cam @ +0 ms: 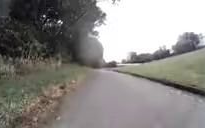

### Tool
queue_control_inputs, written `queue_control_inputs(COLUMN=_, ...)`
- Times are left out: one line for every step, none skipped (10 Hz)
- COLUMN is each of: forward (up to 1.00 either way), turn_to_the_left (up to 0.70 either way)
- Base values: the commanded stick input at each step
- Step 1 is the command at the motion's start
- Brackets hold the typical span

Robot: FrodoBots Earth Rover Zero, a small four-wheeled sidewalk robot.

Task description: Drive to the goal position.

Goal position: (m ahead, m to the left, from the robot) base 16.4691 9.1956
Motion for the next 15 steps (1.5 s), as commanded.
queue_control_inputs(forward=1.0, turn_to_the_left=0.05)
queue_control_inputs(forward=1.0, turn_to_the_left=0.05)
queue_control_inputs(forward=1.0, turn_to_the_left=0.05)
queue_control_inputs(forward=1.0, turn_to_the_left=0.05)
queue_control_inputs(forward=1.0, turn_to_the_left=0.05)
queue_control_inputs(forward=1.0, turn_to_the_left=0.05)
queue_control_inputs(forward=1.0, turn_to_the_left=0.05)
queue_control_inputs(forward=1.0, turn_to_the_left=0.05)
queue_control_inputs(forward=1.0, turn_to_the_left=0.05)
queue_control_inputs(forward=1.0, turn_to_the_left=0.05)
queue_control_inputs(forward=1.0, turn_to_the_left=0.05)
queue_control_inputs(forward=1.0, turn_to_the_left=0.03)
queue_control_inputs(forward=1.0, turn_to_the_left=0.01)
queue_control_inputs(forward=1.0, turn_to_the_left=-0.2)
queue_control_inputs(forward=1.0, turn_to_the_left=-0.29)
